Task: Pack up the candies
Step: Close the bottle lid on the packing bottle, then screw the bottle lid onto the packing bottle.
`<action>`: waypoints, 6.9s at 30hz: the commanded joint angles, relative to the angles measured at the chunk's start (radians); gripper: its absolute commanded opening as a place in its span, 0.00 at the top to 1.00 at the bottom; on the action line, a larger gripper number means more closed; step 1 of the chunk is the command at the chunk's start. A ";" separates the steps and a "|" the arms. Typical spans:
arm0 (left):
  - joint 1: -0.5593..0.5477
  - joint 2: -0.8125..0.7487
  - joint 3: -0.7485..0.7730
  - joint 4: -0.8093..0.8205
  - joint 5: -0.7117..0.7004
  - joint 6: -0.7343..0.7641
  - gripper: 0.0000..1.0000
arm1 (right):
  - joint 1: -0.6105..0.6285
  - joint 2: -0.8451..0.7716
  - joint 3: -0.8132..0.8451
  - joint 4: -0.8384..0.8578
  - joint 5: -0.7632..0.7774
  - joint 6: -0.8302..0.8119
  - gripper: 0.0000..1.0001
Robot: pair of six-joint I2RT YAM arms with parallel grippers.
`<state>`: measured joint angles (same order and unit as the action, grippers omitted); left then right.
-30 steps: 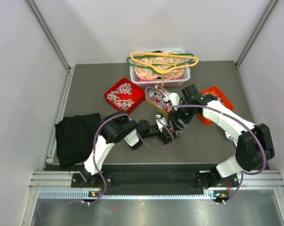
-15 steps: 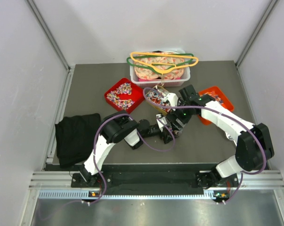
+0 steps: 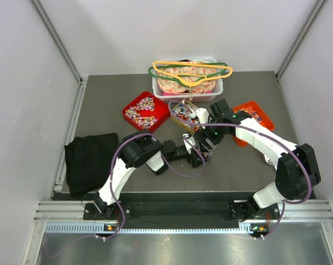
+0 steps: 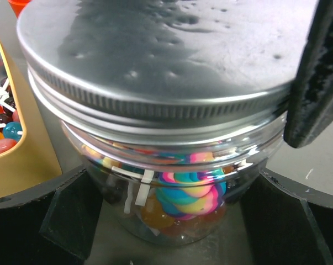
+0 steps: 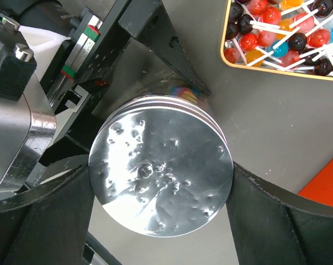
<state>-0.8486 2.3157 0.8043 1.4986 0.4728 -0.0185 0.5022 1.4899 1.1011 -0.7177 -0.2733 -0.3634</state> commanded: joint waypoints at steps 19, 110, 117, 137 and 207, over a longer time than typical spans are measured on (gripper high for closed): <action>0.005 0.103 0.033 0.200 -0.003 -0.092 0.01 | 0.027 0.043 -0.052 0.043 -0.063 0.030 0.23; 0.023 0.116 0.045 0.201 -0.005 -0.104 0.02 | -0.085 -0.071 0.022 -0.062 -0.173 -0.089 0.01; 0.023 0.116 0.045 0.201 0.000 -0.106 0.02 | -0.085 -0.069 0.031 -0.034 -0.113 -0.086 0.01; 0.026 0.117 0.047 0.199 0.007 -0.107 0.02 | -0.085 -0.042 0.051 -0.034 -0.133 -0.101 0.01; 0.028 0.125 0.055 0.198 0.017 -0.110 0.02 | 0.022 -0.102 -0.096 0.092 -0.035 -0.118 0.23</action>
<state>-0.8303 2.3783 0.8772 1.5394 0.5083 -0.0429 0.4965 1.3922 1.0206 -0.6331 -0.2760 -0.4961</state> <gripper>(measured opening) 0.981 0.828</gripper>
